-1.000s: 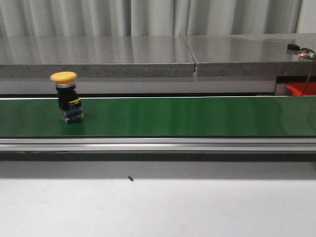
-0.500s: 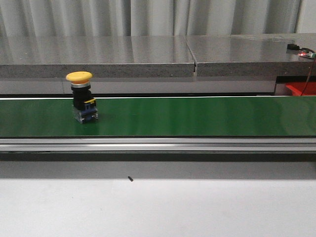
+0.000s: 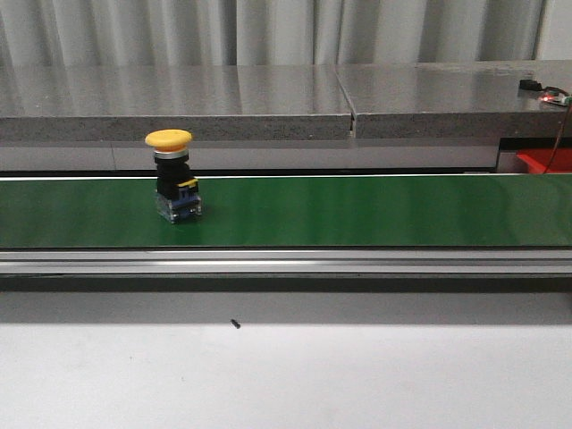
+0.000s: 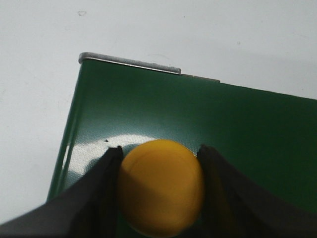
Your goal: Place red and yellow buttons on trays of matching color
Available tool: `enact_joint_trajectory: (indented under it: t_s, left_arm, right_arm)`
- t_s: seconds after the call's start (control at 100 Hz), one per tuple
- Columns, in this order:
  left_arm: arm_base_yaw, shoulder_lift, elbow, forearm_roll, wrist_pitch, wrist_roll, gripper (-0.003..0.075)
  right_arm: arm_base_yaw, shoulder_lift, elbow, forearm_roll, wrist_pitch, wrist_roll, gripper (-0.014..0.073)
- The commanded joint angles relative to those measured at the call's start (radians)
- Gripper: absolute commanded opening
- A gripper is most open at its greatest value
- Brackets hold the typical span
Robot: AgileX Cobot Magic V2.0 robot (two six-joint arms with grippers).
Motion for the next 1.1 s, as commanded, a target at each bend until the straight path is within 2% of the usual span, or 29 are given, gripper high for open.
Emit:
enact_joint_trajectory:
  t_s: [0.0,0.17,0.22,0.26,0.47,0.59,0.71,0.87,1.09]
  left_arm:
    - [-0.004,-0.033,-0.030,-0.025,-0.037,0.007,0.0202]
    - [-0.004,-0.050,-0.030,-0.053,-0.035,0.009,0.0603]
    - [-0.004,-0.059,-0.030,-0.061,-0.035,0.009,0.0676]
    - [-0.004,-0.069,-0.030,-0.069,-0.035,0.009,0.0703]
    - [-0.004,-0.161,-0.031,-0.082,-0.033,0.015,0.0670]
    - [-0.015,-0.248,-0.031,-0.142,-0.020,0.079,0.0670]
    - [-0.077,-0.349,-0.031,-0.179,-0.020,0.149,0.0670]
    - [-0.177,-0.491,-0.002,-0.177,-0.024,0.165,0.0669]
    - [-0.263,-0.698,0.138,-0.166,-0.059,0.167,0.0669]
  right_arm:
    - [0.003,0.001,-0.024,0.018,-0.059,-0.006,-0.0068]
    - [0.003,0.001,-0.024,0.018,-0.059,-0.006,-0.0068]
    - [0.003,0.001,-0.024,0.018,-0.059,-0.006,-0.0068]
    - [0.003,0.001,-0.024,0.018,-0.059,-0.006,-0.0068]
    - [0.003,0.001,-0.024,0.018,-0.059,-0.006,-0.0068]
    - [0.003,0.001,-0.024,0.018,-0.059,-0.006,-0.0068]
    - [0.003,0.001,-0.024,0.018,-0.059,-0.006,-0.0068]
    - [0.003,0.001,-0.024,0.018,-0.059,-0.006,-0.0068]
    - [0.003,0.001,-0.024,0.018,-0.059,-0.006,-0.0068]
